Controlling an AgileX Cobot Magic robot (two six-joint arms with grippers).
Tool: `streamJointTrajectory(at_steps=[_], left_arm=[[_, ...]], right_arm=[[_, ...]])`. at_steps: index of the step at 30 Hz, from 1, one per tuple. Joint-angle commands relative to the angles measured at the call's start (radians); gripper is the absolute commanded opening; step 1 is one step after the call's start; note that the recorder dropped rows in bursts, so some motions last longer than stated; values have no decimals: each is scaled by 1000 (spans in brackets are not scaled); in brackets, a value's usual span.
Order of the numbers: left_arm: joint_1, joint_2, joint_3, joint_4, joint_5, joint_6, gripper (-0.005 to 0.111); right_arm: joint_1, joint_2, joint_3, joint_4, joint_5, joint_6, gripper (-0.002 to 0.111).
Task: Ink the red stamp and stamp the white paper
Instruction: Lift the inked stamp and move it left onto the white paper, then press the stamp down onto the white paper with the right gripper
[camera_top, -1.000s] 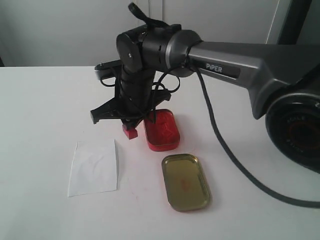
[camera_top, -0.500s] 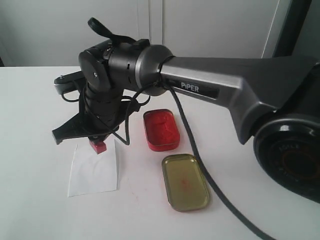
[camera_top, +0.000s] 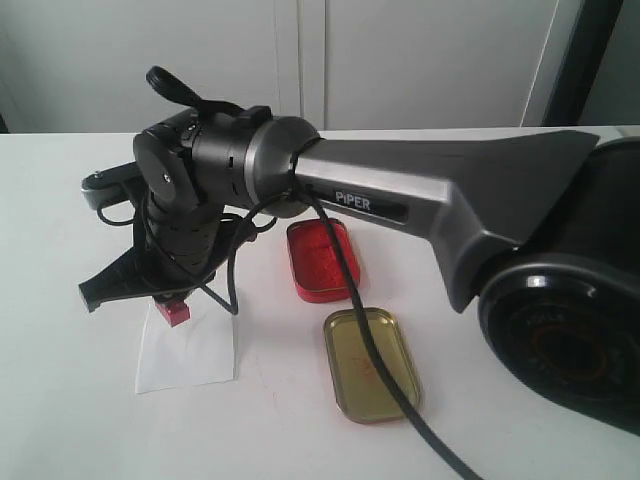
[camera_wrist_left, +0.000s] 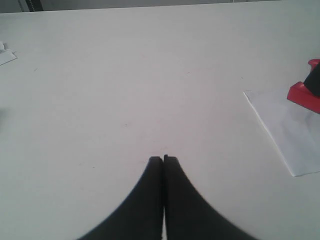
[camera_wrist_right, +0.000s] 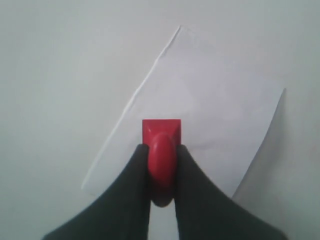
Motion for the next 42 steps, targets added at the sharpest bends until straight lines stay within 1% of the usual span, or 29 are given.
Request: streamJointTrajectory(at_steps=[1,8,12,15,21,25,28,31,37,42], left_arm=[[1,-5,7,-4,-4,0,0],[1,-5,7,-4,-4,0,0],[1,-5,7,-4,-4,0,0],[1,-5,7,-4,-4,0,0],[1,-5,7,-4,-4,0,0],[1,-5,7,-4,-4,0,0],[1,-5,7,-4,-4,0,0],[1,-5,7,-4,-4,0,0],[1,-5,7,-4,-4,0,0],[1,-5,7,-4,-4,0,0]], right_arm=[[0,23,4,3,-15,9,0],[0,30,4,-5,-15,18,0],[0,30,7,-25,-20,61,0],[0,21,27,-32,-61,82,0],[0,-3,143,-49,-186,105,0],[0,-9,174,-58,-235,118,0],[0,-9,176,-114,-233,123,0],[0,0,178,-114,-233,123,0],[0,108,178,-114,-171,123,0],[0,137,178,-114,-144,119,0]])
